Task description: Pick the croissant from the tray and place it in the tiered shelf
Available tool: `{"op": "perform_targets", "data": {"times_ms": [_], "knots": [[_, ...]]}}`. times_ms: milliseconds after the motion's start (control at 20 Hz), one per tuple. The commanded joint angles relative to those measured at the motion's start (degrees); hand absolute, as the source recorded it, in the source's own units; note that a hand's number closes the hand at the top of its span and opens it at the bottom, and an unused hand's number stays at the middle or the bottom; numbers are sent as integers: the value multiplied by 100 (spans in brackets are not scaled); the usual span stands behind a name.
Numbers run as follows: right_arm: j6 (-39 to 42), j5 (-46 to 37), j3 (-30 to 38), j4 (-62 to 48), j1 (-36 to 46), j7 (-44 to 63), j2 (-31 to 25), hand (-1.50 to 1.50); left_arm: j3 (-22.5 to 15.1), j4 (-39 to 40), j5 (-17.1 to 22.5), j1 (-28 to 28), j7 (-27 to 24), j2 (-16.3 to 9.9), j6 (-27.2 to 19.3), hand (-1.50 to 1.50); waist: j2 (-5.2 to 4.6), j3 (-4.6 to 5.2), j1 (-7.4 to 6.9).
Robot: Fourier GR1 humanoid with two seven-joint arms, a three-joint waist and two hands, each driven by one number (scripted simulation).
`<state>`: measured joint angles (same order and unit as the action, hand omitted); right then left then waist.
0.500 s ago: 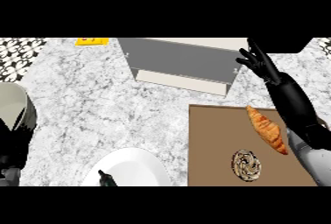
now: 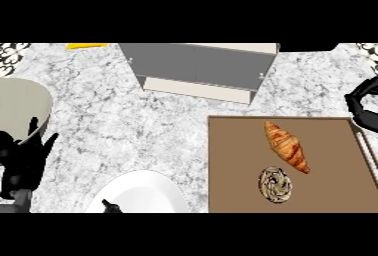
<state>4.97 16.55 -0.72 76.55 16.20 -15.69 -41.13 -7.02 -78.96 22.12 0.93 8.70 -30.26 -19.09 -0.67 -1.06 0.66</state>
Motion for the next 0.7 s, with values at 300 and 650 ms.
{"op": "perform_targets", "data": {"times_ms": [300,650], "knots": [[2677,366,370,-2078,-118,-1743,-780,-150,-539,-45,313,194,396,547,689,0,-24,77,-151],[3884,-48,137,-2071,162,-1973,-1668,-150,-485,228,187,225,293,717,689,0,36,103,-104]]}}
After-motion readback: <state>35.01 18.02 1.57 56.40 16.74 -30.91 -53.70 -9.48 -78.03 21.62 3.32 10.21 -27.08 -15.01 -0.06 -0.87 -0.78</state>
